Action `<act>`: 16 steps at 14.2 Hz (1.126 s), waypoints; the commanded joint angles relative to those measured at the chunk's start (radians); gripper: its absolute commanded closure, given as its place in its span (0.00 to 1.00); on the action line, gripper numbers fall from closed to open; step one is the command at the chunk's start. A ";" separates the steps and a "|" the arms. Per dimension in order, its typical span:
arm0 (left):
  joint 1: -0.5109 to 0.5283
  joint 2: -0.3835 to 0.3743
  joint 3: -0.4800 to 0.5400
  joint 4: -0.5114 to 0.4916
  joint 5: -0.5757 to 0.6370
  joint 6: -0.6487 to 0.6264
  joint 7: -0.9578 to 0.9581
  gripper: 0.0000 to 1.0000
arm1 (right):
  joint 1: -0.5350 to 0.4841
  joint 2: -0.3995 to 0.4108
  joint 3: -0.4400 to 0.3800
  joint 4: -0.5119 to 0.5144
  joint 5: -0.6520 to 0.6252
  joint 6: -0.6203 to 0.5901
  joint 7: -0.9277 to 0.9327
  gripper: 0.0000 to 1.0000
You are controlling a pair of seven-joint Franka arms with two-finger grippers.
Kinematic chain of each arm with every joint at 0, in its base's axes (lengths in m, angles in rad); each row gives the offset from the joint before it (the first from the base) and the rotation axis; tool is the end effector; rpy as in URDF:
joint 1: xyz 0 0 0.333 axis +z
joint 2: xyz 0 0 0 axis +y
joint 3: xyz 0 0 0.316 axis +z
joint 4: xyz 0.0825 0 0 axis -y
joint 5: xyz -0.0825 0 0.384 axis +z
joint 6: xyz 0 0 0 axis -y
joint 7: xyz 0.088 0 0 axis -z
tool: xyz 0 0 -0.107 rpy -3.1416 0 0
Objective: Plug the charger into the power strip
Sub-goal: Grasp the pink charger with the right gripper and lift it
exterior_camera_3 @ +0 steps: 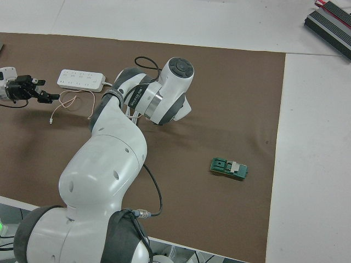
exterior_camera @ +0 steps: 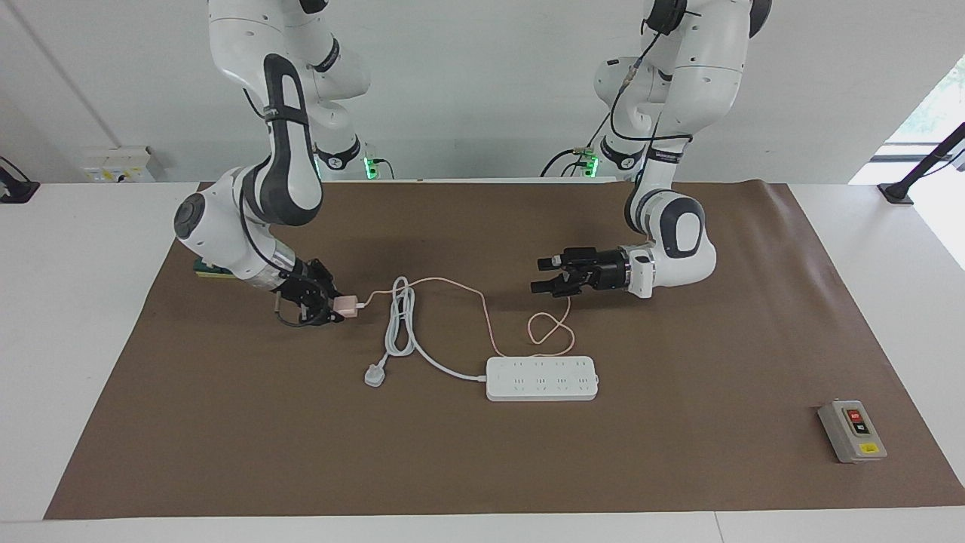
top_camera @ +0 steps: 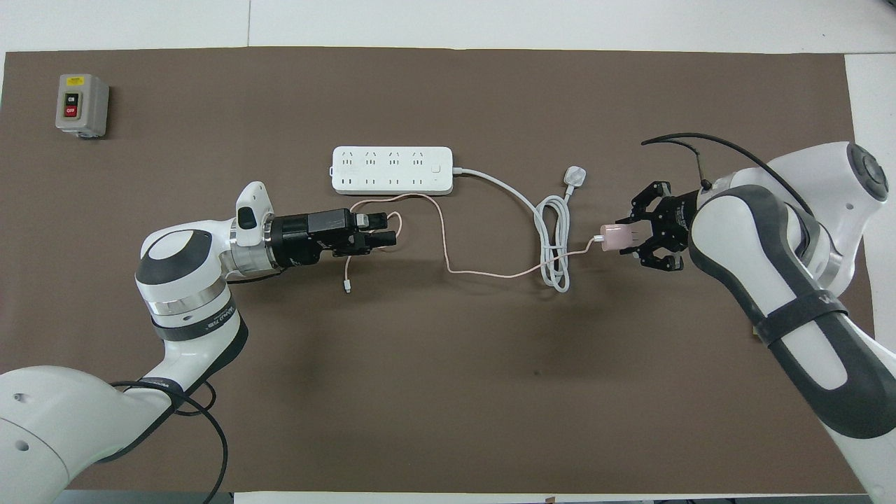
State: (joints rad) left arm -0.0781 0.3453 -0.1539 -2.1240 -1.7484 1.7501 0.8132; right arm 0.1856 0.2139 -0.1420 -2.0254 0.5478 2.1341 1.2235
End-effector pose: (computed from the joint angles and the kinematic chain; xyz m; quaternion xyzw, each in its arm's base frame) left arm 0.5326 -0.2138 0.2873 0.6985 0.0466 -0.0285 0.7136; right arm 0.5787 0.0500 0.3409 -0.7155 0.6658 0.1606 0.1382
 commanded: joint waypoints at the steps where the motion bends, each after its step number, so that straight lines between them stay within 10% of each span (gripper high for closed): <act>1: -0.016 0.020 0.011 0.018 -0.020 -0.020 0.021 0.00 | 0.046 -0.027 0.002 0.025 0.029 -0.016 0.072 1.00; 16: -0.011 0.037 0.013 0.029 -0.019 -0.017 0.052 0.00 | 0.346 -0.027 0.002 0.131 0.089 0.061 0.428 1.00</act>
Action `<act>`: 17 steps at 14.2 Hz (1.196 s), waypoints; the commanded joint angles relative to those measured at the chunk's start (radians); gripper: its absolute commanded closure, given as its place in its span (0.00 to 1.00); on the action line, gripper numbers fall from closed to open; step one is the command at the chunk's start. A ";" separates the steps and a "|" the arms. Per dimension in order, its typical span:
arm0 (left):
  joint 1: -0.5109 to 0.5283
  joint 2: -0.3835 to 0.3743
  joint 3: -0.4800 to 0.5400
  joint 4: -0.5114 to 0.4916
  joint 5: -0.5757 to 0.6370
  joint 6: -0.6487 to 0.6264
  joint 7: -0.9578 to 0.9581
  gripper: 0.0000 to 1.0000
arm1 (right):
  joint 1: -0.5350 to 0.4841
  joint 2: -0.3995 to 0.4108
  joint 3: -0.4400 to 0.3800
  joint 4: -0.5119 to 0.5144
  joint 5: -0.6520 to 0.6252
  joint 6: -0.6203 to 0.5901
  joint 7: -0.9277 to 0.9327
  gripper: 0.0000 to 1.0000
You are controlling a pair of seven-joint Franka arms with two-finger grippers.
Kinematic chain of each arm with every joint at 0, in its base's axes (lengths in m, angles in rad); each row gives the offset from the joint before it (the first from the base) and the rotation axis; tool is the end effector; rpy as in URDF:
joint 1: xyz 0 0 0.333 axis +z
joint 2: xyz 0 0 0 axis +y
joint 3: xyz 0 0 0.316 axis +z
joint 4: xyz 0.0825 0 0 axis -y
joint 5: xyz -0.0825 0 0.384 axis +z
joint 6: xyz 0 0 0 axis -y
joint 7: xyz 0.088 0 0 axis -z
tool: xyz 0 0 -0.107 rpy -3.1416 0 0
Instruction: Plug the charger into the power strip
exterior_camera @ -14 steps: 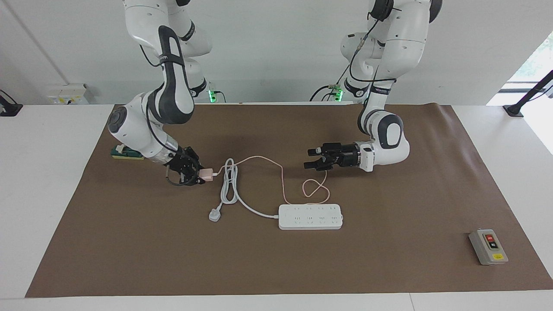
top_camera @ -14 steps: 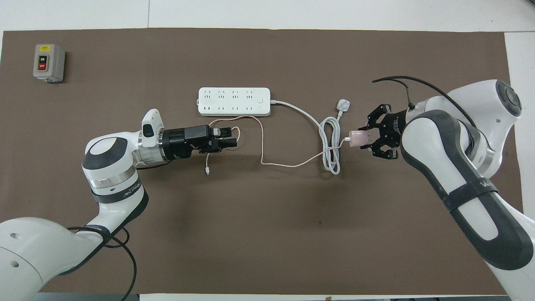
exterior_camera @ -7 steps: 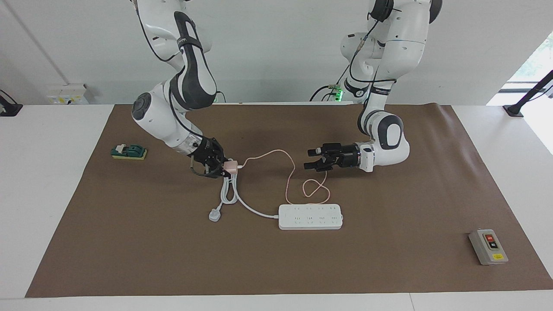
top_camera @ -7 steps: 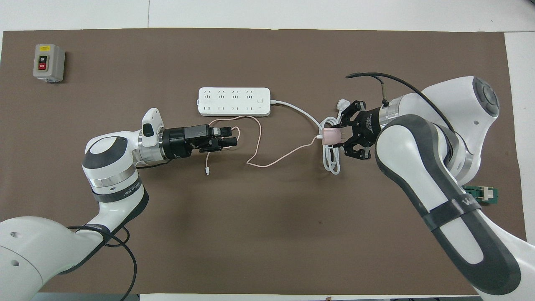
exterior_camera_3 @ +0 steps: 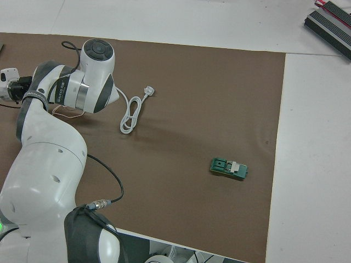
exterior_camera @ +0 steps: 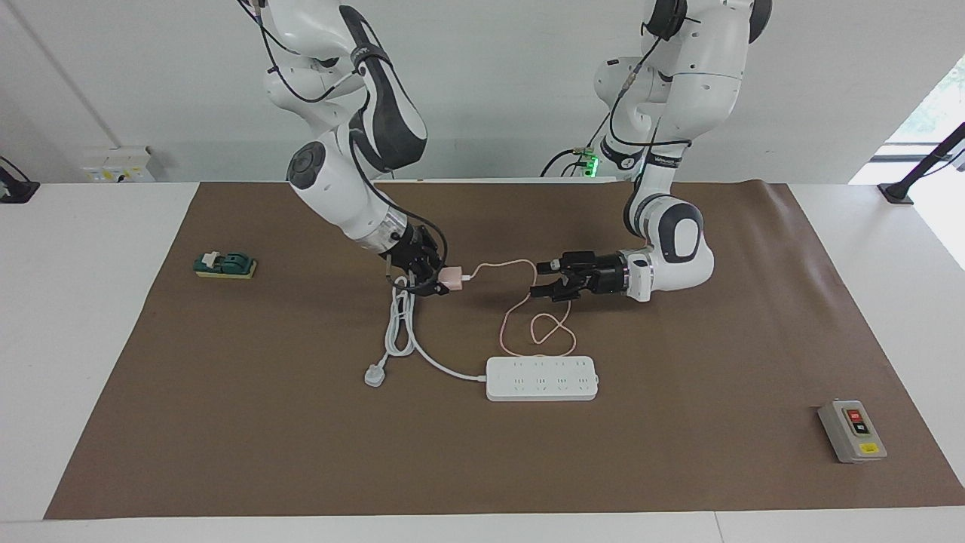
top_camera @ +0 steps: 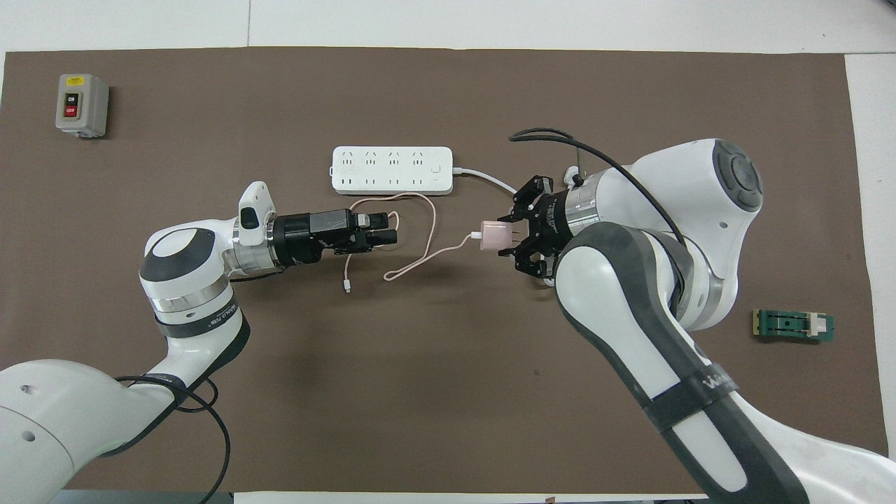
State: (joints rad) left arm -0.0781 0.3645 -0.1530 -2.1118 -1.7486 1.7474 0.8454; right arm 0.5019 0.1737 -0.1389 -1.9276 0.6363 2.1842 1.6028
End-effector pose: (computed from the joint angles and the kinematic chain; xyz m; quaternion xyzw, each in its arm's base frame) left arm 0.5356 -0.2141 0.2816 0.6979 0.0379 -0.0195 0.7149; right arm 0.5603 0.2397 0.4142 -0.6777 0.6896 0.1863 0.1745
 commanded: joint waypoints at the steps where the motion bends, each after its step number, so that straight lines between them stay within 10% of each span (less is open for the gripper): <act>1: -0.012 0.017 0.013 0.016 -0.019 -0.006 0.033 0.00 | 0.055 0.032 -0.002 0.047 -0.003 0.011 0.066 1.00; 17: -0.038 -0.027 0.013 -0.013 -0.008 0.103 0.070 0.00 | 0.099 0.267 -0.002 0.341 -0.142 -0.030 0.215 1.00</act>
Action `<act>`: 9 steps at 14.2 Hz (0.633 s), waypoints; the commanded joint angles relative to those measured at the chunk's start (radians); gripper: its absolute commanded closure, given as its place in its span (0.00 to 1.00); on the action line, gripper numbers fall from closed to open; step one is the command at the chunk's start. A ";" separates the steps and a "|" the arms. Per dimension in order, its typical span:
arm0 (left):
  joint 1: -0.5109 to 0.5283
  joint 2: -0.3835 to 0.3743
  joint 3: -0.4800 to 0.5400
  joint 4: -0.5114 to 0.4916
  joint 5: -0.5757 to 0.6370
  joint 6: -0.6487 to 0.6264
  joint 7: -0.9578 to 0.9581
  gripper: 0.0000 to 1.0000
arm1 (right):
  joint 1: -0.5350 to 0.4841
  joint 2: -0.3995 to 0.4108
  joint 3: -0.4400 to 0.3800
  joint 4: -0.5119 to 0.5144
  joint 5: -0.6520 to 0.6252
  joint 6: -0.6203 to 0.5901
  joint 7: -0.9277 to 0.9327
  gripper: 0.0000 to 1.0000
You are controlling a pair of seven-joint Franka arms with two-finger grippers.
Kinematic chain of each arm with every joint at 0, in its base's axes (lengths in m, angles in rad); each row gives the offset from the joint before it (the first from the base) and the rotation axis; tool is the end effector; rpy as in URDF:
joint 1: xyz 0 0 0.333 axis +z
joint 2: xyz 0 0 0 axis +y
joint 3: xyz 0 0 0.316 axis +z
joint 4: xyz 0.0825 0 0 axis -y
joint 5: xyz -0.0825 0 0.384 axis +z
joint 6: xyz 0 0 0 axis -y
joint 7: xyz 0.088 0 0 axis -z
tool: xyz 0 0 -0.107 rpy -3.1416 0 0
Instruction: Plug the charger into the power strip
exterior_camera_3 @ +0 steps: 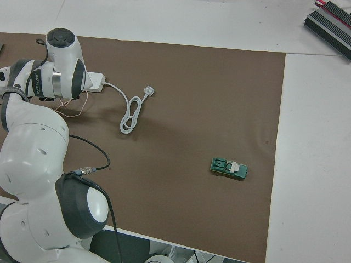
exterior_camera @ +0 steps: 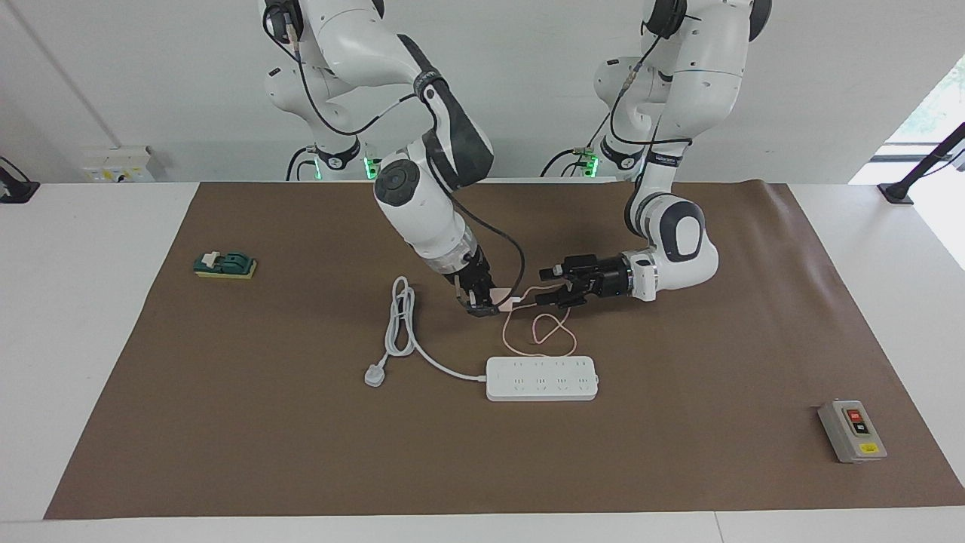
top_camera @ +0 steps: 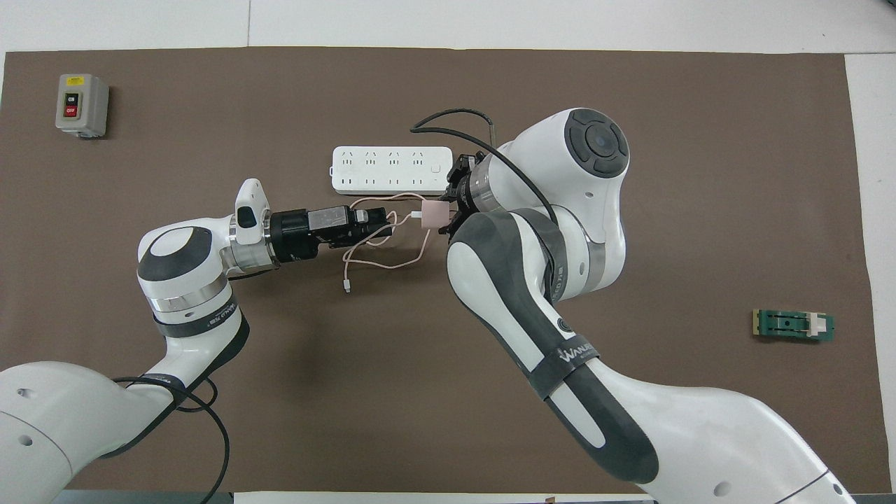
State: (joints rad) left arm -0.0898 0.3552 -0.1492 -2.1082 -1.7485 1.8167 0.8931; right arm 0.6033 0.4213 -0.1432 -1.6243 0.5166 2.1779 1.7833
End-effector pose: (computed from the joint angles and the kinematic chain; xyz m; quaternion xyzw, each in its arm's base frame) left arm 0.5397 -0.2123 0.2820 0.7176 0.0294 0.0139 0.6957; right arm 0.6016 0.3326 0.3968 -0.6908 0.6939 0.1427 0.1447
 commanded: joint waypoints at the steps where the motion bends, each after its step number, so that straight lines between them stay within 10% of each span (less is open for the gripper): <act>1: -0.030 -0.018 0.008 -0.015 -0.008 0.044 0.023 0.00 | 0.000 0.019 0.002 0.038 -0.023 -0.026 0.035 1.00; 9: -0.050 0.024 0.007 0.040 -0.019 0.047 0.021 0.00 | 0.000 0.019 0.002 0.037 -0.023 -0.026 0.036 1.00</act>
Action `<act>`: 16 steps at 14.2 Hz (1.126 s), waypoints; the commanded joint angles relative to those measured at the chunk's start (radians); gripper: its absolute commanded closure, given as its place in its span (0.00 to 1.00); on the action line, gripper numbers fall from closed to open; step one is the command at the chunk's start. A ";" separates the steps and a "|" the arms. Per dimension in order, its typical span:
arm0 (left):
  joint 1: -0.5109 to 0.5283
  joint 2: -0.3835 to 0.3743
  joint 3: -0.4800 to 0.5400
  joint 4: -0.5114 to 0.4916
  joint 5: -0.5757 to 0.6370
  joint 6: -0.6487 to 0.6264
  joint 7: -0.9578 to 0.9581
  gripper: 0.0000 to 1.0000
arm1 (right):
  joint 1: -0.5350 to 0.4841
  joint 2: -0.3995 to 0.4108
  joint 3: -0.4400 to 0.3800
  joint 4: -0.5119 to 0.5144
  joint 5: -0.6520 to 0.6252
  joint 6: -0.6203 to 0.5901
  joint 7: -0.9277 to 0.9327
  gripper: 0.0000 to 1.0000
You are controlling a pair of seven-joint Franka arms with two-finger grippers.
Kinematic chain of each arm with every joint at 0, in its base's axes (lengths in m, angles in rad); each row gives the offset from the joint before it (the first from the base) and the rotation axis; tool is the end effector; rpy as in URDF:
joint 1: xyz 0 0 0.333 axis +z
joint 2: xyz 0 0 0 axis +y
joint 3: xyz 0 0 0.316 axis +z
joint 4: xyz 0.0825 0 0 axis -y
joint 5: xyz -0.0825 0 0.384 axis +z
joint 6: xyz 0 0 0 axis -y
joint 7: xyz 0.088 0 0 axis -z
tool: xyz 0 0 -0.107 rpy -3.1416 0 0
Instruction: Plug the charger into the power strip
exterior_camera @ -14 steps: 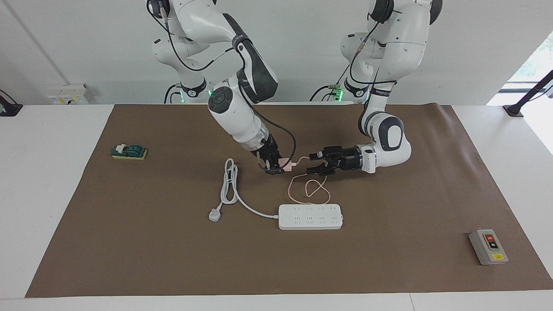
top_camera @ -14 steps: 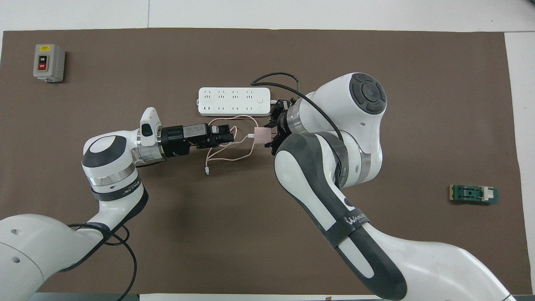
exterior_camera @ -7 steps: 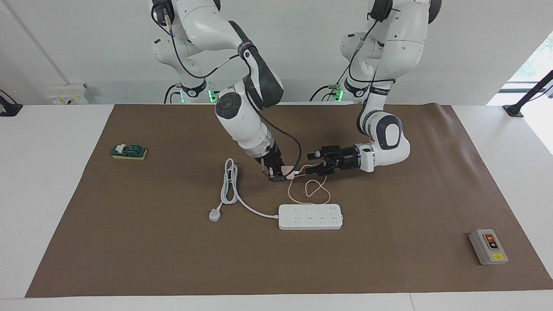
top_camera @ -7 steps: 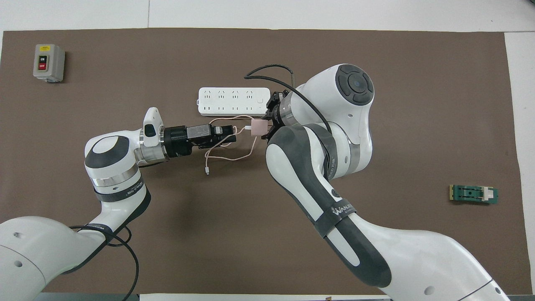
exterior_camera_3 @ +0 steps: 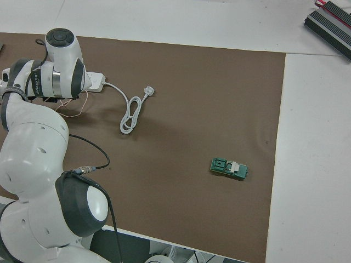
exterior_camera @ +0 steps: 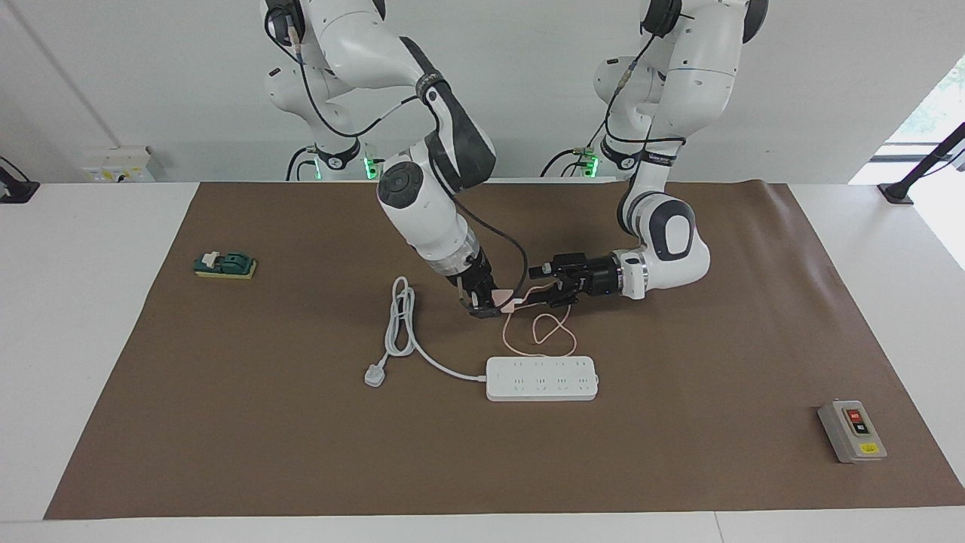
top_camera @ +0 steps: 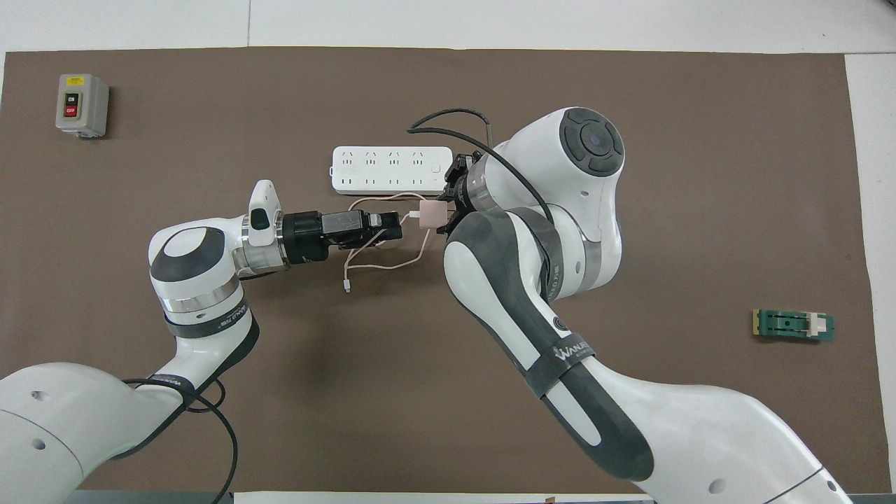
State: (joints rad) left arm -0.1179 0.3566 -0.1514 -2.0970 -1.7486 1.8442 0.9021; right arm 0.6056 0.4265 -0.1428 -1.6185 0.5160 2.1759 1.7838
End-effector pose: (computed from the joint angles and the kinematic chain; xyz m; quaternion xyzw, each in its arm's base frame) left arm 0.5382 -0.2267 0.2835 0.7241 0.0184 0.0161 0.6893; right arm 0.6017 0.3351 0.3958 -0.6920 0.6928 0.1430 0.1437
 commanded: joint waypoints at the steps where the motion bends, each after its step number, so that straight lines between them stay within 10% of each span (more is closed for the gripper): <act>1: -0.023 0.030 0.009 0.043 -0.019 0.020 0.012 0.00 | -0.001 0.014 0.002 0.031 -0.022 -0.024 0.036 1.00; 16: -0.080 0.123 0.009 0.147 -0.057 0.055 0.009 0.00 | 0.014 0.012 0.003 0.025 -0.024 -0.019 0.062 1.00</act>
State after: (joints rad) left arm -0.1669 0.4708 -0.1524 -1.9631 -1.7753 1.8640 0.9021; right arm 0.6167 0.4275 -0.1402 -1.6180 0.5159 2.1756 1.8057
